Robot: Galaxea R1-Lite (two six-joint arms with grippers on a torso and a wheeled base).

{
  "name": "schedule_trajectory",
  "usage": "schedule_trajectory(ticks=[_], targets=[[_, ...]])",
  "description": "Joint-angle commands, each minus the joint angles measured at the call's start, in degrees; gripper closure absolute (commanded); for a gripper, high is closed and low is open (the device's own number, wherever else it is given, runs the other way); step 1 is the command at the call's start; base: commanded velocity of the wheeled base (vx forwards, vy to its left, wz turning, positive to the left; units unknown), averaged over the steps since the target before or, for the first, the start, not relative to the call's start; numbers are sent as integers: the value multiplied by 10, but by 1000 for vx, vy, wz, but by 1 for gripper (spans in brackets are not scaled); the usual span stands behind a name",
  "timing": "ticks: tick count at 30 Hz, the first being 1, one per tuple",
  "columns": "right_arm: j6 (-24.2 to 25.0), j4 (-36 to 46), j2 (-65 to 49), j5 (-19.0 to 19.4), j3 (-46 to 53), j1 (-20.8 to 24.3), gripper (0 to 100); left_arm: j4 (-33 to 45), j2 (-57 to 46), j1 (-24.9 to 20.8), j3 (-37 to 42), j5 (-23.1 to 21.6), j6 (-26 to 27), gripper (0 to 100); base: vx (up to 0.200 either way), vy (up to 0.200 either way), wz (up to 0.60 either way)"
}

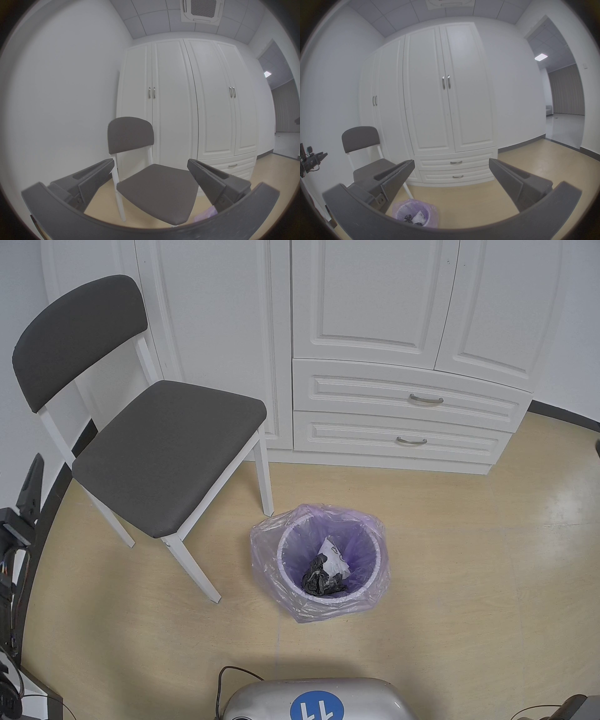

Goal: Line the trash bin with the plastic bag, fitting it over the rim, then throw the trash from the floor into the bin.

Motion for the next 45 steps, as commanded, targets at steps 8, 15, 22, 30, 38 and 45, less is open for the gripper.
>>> schedule_trajectory(ticks=[8, 15, 22, 30, 38, 45], targets=[[2, 79, -318, -4, 158, -82, 0, 200, -273, 18, 13, 45, -3, 0, 0, 0, 0], [18, 240, -449, 1, 146, -106, 0, 457, -443, 18, -62, 64, -2, 0, 0, 0, 0], [21, 267, -465, 36, 188, -115, 0, 677, -596, 22, -84, 64, -2, 0, 0, 0, 0], [15, 309, -465, 55, 242, -115, 0, 714, -650, 76, 3, 12, -1, 0, 0, 0, 0], [13, 391, -465, 78, 241, -115, 0, 812, -650, 78, 46, -3, -15, 0, 0, 0, 0], [-16, 395, -465, 156, 240, -116, 0, 853, -650, 78, 37, -24, -67, 0, 0, 0, 0]])
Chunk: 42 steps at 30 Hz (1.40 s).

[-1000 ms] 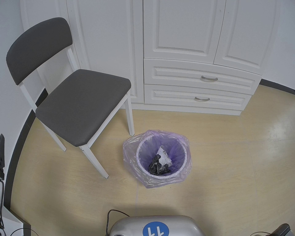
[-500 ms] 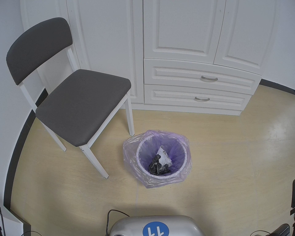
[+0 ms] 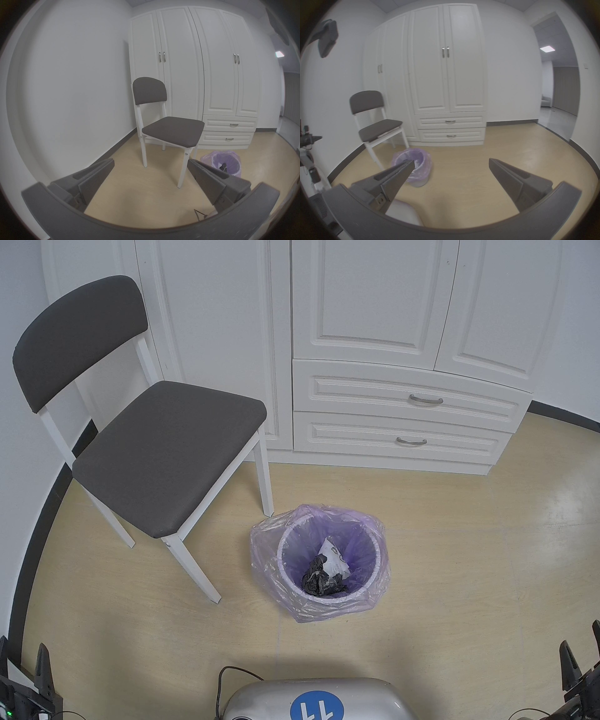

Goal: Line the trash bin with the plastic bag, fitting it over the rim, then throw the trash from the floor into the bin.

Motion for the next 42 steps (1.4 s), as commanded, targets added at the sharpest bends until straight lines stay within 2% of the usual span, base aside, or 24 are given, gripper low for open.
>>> schedule_trajectory(ticks=[1, 3, 5, 7, 8, 9, 12, 18, 21, 25, 28, 39, 42], targets=[[-10, 1, -6, 62, 8, -1, 0, 5, -11, 1, 2, -14, -15, 0, 0, 0, 0], [-10, 1, -6, 87, 8, -1, 0, 5, -11, 1, 2, -17, -14, 0, 0, 0, 0], [-9, 2, -6, 86, 9, -1, 0, 5, -11, 1, 2, -24, -14, 0, 0, 0, 0], [-14, 0, -6, 33, 8, 0, 0, 7, -11, 1, 1, -34, -12, 0, 0, 0, 0], [-14, 0, -6, 33, 8, 0, 0, 7, -11, 1, 1, -34, -12, 0, 0, 0, 0], [-42, 10, -6, -11, 10, 0, 0, 10, -11, 1, 0, -38, -8, 0, 0, 0, 0], [-14, 12, -6, -2, 10, 0, 0, 10, -11, 1, 2, -64, 3, 0, 0, 0, 0], [-15, 13, -6, -2, 9, -1, 0, 15, -11, 0, 3, -114, -9, 0, 0, 0, 0], [-35, 21, -6, 8, 9, 0, 0, 13, -11, 0, 11, -161, 25, 0, 0, 0, 0], [-56, 46, -6, 35, 6, 0, 0, 14, -11, 1, 11, -163, 26, 0, 0, 0, 0], [-30, 44, -6, 30, 7, 1, 0, 13, -11, 1, 11, -161, 22, 0, 0, 0, 0], [-46, 42, -4, 32, 7, 1, 0, 13, -11, 1, 11, -161, 22, 0, 0, 0, 0], [-28, 37, -6, 28, 8, 1, 0, 13, -11, 1, 11, -161, 22, 0, 0, 0, 0]])
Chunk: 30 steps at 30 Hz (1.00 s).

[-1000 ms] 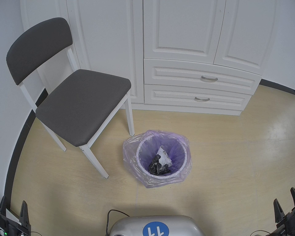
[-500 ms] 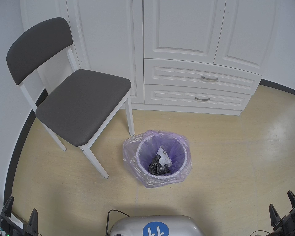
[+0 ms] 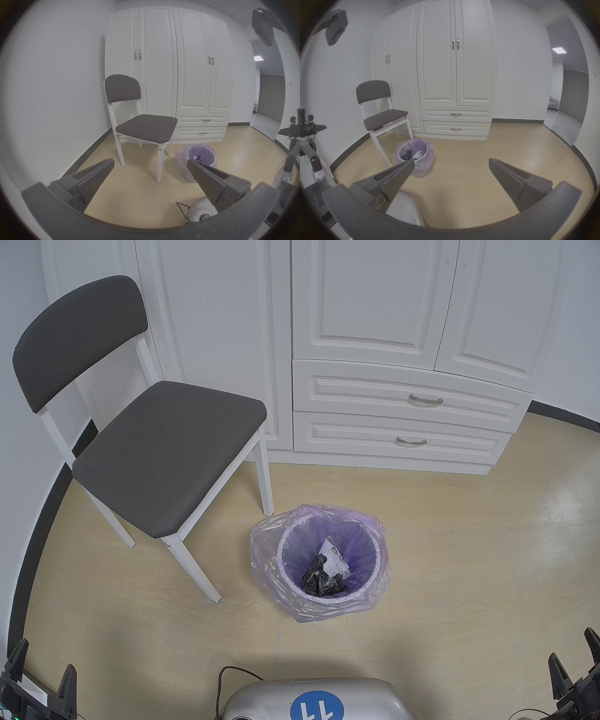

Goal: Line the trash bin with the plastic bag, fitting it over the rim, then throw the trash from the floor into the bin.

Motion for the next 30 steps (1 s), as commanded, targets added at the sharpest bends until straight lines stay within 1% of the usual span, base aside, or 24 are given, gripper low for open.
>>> schedule_trajectory(ticks=[1, 5, 30], targets=[[6, -2, -7, -2, 8, 0, 0, 0, -7, 0, 10, 0, 0, 0, 0, 0, 0], [-5, 0, -5, 0, 8, 0, 0, 0, -7, 0, 10, 0, 0, 0, 0, 0, 0], [-1, -3, -6, -2, 9, -1, 0, 0, -7, 0, 10, 0, 0, 0, 0, 0, 0]])
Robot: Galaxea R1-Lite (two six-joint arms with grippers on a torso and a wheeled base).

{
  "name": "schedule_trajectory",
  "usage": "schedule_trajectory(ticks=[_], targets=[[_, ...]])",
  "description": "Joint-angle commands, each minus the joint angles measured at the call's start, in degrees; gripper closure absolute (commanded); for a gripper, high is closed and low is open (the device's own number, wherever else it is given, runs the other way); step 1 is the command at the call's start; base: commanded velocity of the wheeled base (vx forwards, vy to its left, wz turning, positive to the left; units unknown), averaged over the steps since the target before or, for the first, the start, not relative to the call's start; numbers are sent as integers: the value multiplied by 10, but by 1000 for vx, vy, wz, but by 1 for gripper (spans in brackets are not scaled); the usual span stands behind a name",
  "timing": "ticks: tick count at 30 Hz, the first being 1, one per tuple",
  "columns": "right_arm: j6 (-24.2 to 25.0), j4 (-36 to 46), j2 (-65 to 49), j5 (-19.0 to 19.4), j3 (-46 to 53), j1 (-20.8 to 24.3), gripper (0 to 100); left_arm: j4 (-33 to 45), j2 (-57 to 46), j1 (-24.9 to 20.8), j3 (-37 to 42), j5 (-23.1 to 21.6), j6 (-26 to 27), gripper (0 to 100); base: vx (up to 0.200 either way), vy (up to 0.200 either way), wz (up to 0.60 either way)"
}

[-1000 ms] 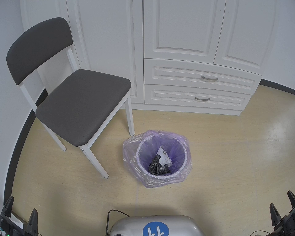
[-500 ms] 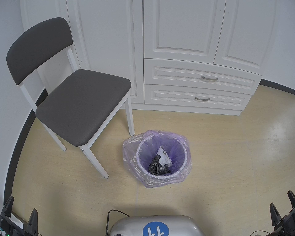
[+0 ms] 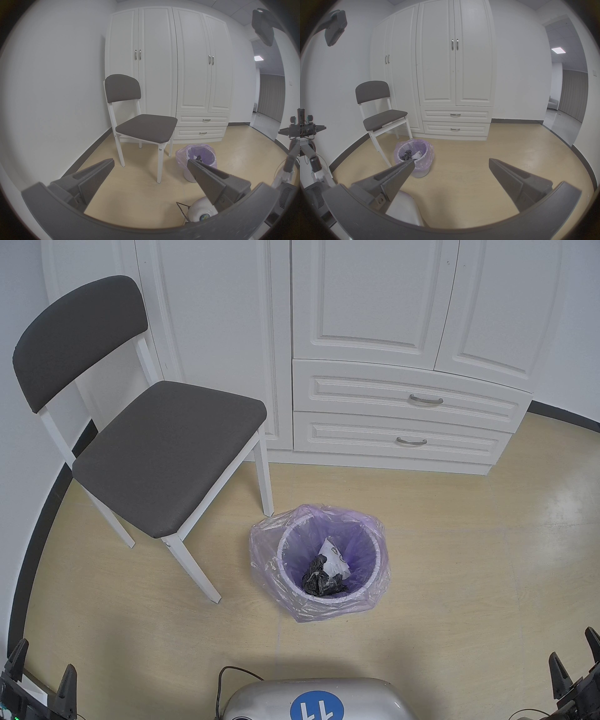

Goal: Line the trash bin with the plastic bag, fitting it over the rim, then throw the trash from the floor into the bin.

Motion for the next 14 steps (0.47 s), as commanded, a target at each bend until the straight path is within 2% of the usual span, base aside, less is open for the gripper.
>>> schedule_trajectory(ticks=[1, 14], targets=[[0, 0, -7, 0, 9, 0, 0, 0, -8, 0, 10, 0, 0, 0, 0, 0, 0], [0, 1, -7, 0, 8, 0, 0, 0, -8, 0, 10, 0, 0, 0, 0, 0, 0]])
